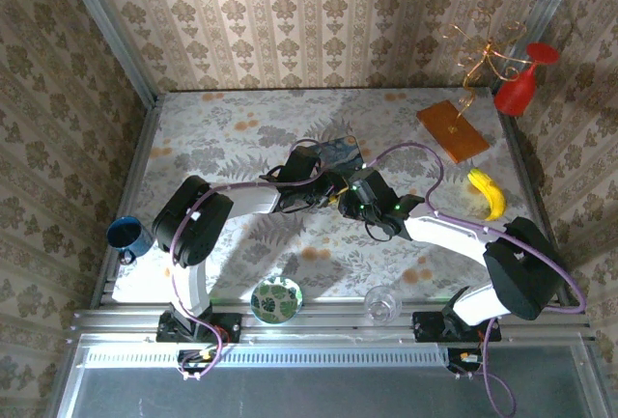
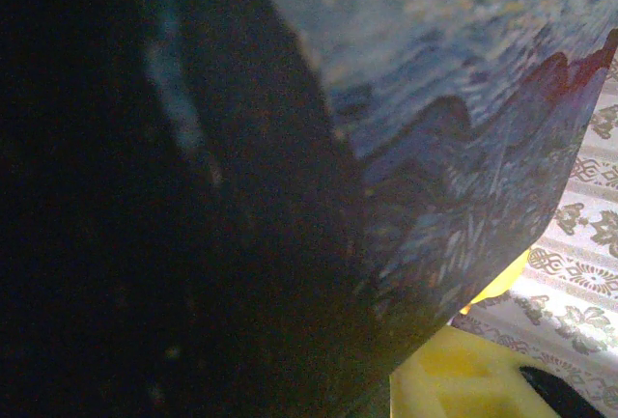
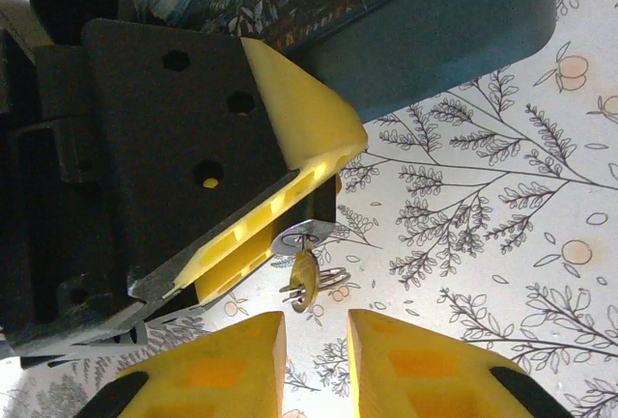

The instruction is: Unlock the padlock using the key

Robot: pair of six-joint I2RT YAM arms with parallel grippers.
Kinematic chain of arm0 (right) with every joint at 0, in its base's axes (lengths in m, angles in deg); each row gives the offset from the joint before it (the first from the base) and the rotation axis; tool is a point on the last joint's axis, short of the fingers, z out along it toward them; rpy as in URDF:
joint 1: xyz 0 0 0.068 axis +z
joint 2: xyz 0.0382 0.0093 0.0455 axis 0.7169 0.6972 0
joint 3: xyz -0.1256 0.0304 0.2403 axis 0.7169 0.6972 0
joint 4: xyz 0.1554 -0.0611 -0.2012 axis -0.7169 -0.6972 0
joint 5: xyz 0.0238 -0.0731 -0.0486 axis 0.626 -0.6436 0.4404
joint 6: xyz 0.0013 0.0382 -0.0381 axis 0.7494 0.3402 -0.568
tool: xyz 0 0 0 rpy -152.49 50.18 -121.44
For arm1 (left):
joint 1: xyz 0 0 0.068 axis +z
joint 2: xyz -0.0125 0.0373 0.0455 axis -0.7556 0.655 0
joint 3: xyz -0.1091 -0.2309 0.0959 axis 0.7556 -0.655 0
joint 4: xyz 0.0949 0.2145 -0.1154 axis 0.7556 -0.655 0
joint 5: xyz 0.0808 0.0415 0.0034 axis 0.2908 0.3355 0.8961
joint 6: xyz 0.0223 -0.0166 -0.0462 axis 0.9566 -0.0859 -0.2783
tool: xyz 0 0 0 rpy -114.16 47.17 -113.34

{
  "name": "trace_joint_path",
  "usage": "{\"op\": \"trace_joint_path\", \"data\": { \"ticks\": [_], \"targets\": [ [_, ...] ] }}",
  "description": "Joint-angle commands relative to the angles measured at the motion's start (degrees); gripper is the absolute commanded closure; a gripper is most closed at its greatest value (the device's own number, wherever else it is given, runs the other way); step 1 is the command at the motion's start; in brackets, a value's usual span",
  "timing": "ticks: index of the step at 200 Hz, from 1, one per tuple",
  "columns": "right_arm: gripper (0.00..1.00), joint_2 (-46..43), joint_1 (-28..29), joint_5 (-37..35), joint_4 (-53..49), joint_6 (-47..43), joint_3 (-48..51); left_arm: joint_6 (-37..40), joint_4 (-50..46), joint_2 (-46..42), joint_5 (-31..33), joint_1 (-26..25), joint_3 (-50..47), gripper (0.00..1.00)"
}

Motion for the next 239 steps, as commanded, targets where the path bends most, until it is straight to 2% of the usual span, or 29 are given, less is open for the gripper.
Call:
{"op": "trace_joint_path", "data": {
  "ticks": [1, 64, 110, 239],
  "targets": [
    [0.76, -0.2, 0.7, -2.3, -1.5, -2.7, -3.1, -4.5, -5.8, 2.8, -6.2, -1.1, -1.1, 1.0],
    [0.77, 2.5, 0.7, -1.5, -1.5, -0.7, -4.6, -4.8, -5.5, 2.9, -6.3, -1.2, -0.8, 1.0],
    [0.8, 1.1, 0.6, -4.1, -3.6, 1.7, -3.5, -5.0, -5.4, 3.0, -6.3, -1.1, -0.7, 1.0],
    [0.78, 0.2, 0.6, -3.9, -2.3, 3.4, -1.1, -5.2, -5.0, 3.3, -6.5, -1.2, -0.8, 1.0]
  ]
}}
